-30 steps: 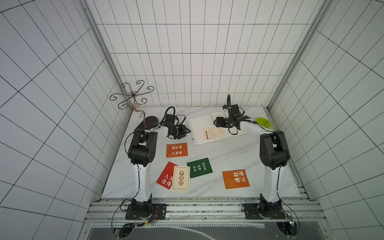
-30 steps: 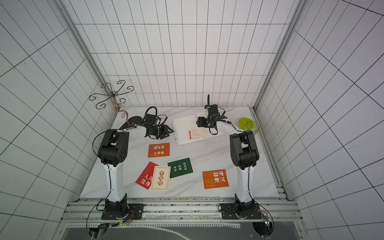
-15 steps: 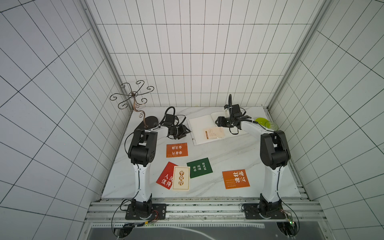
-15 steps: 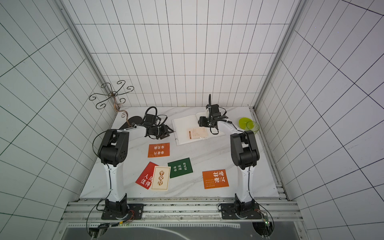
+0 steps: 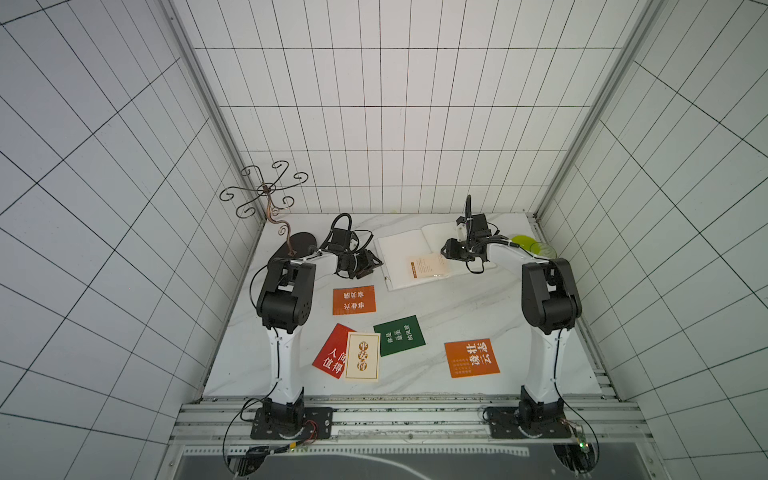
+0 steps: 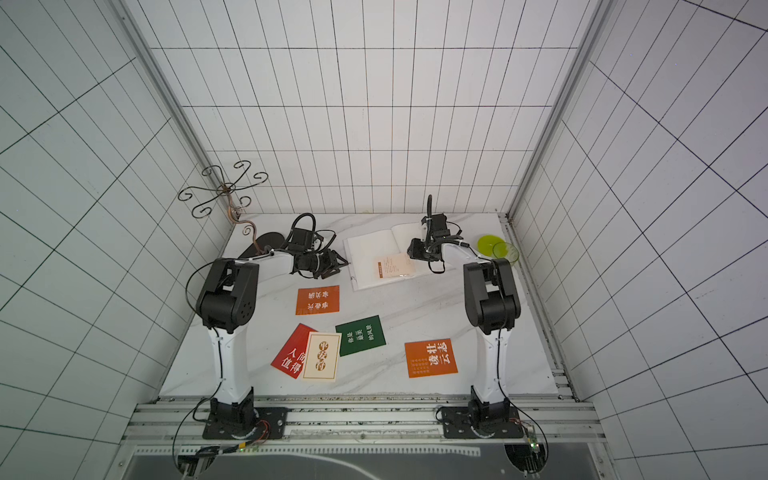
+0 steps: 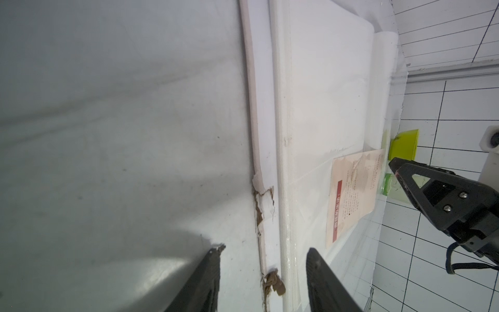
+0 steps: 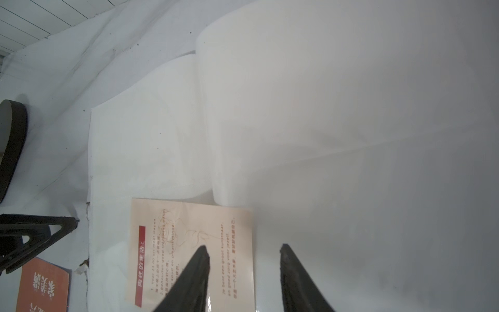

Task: Place the photos into the photo albums
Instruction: Insert the photo into the photo album.

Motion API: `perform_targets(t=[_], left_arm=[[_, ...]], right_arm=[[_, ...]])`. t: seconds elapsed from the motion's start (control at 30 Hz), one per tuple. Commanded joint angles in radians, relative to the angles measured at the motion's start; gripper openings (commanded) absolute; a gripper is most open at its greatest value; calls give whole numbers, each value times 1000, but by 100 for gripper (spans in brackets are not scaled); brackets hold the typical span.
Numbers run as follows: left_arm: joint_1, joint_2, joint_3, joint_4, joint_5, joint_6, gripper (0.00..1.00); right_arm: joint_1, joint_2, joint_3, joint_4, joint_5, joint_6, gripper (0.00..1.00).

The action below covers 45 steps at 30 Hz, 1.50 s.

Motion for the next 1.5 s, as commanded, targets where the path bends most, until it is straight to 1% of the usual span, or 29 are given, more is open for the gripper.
perform_targets(t=[0.0, 0.13, 0.17, 0.23, 0.5, 0.57, 0.77, 0.93, 1.27, 1.47], left_arm=[[-3, 0, -9, 16, -12, -2, 52], [-3, 1, -7, 16, -14, -2, 52], [-3, 2, -7, 16, -14, -2, 52], [-3, 4, -7, 14, -12, -2, 52], [-3, 4, -4, 15, 2, -5, 52], [-5, 5, -4, 15, 0, -4, 52], [-9, 0, -7, 14, 0, -2, 52], [-16, 0, -5, 15, 3, 0, 52], [-19, -10, -3, 12, 0, 2, 52], [-18, -38, 5, 9, -9, 12, 52]], right_arm=[[9, 34, -44, 0, -21, 2, 44], [11, 47, -40, 0, -42, 7, 43], [13, 47, -41, 4, -47, 6, 41], [22, 48, -41, 8, -51, 6, 38], [61, 56, -6, -14, -56, 1, 38], [66, 60, 2, -13, -77, -6, 38], [70, 78, 21, -24, -121, -14, 40], [70, 106, 43, -23, -238, -5, 44], [67, 100, 47, -19, -262, 10, 45], [45, 77, 37, 14, -347, 37, 48]])
